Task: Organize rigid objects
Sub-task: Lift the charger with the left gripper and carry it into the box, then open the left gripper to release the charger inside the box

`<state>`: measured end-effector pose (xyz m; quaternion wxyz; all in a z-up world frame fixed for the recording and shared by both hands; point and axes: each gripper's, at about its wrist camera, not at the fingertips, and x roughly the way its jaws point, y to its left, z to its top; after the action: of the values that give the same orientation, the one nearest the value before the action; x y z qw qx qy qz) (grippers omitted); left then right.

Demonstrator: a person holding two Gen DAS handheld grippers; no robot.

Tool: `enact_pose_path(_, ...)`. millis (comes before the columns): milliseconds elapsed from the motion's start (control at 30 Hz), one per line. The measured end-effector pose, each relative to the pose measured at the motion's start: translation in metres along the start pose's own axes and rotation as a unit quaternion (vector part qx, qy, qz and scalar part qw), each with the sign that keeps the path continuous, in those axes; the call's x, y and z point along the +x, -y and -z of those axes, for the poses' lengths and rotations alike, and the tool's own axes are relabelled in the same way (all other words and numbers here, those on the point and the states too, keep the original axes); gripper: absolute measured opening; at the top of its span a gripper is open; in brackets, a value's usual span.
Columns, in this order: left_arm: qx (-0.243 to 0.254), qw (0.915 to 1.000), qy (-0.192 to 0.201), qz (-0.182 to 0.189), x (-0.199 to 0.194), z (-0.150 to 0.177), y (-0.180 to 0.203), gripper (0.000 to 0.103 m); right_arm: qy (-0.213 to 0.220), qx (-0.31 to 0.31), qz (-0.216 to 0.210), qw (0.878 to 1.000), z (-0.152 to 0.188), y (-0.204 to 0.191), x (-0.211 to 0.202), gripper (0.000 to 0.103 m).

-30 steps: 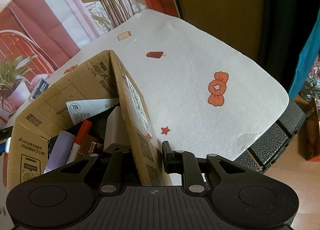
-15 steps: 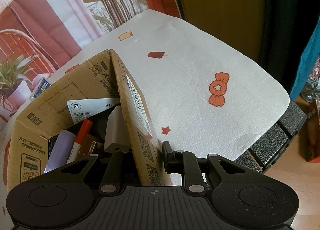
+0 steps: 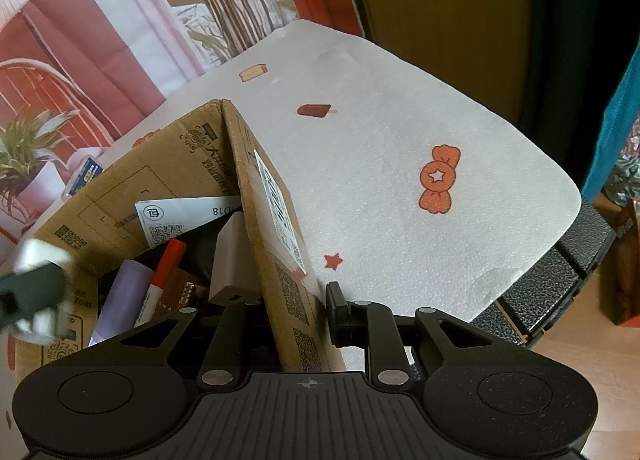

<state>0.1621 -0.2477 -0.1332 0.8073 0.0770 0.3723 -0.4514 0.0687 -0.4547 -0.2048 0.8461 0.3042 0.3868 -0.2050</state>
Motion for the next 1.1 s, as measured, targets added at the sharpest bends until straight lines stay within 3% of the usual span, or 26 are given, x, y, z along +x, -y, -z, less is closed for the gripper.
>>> enact_pose_path(133,0.018,0.9994,-0.028,0.010,0.017,0.004,0.006,0.057,0.000,0.000,-0.002,1.000,0.000,-0.001,0.000,0.020)
enact_pose_path(400,0.006,0.9975,-0.069,0.009,0.037,0.011,-0.002,0.057,0.000,0.000,-0.003,1.000,0.000,0.000,0.001,0.020)
enact_pose_path(1100,0.002,0.9955,-0.094,-0.010,0.046,0.016,-0.008,0.057,0.001,-0.001,-0.003,1.000,0.000,0.000,0.001,0.020)
